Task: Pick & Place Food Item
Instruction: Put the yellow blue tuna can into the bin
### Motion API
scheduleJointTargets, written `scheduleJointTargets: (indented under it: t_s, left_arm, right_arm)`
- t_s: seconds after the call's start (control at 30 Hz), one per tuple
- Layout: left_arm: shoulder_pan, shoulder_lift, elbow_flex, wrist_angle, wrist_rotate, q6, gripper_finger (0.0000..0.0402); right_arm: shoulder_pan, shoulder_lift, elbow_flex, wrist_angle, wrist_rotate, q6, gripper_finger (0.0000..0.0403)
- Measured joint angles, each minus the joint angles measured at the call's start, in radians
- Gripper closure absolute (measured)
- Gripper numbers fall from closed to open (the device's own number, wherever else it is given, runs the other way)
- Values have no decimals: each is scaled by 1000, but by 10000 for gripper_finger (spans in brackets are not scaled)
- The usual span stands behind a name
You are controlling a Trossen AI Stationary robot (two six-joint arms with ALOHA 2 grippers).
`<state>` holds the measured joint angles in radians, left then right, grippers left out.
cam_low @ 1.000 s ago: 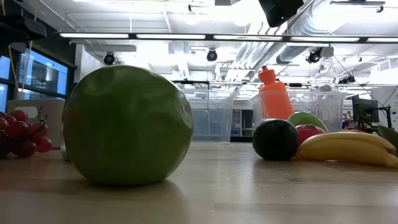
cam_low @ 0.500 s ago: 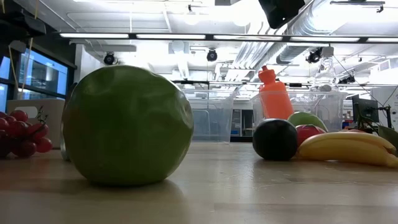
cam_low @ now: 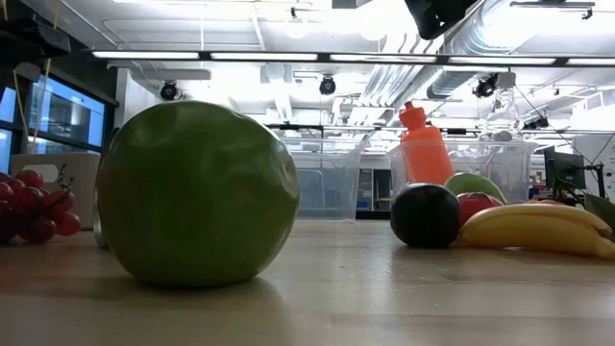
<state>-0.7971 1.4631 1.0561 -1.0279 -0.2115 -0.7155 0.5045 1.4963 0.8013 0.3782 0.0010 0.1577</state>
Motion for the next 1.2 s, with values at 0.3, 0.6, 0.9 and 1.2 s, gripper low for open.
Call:
scheduleJointTargets:
  t_s: [0.3, 0.6, 0.9, 1.2]
  left_arm:
    - [0, 0, 0, 0, -34, -18, 146]
    - [0, 0, 0, 0, -87, -31, 122]
    - [0, 0, 0, -1, -101, -50, 61]
    - [0, 0, 0, 0, -77, -45, 29]
  right_arm:
    - [0, 0, 0, 0, 0, -1, 149]
    - [0, 0, 0, -2, 0, -1, 149]
    - [0, 0, 0, -2, 0, 2, 149]
    - [0, 0, 0, -9, 0, 3, 149]
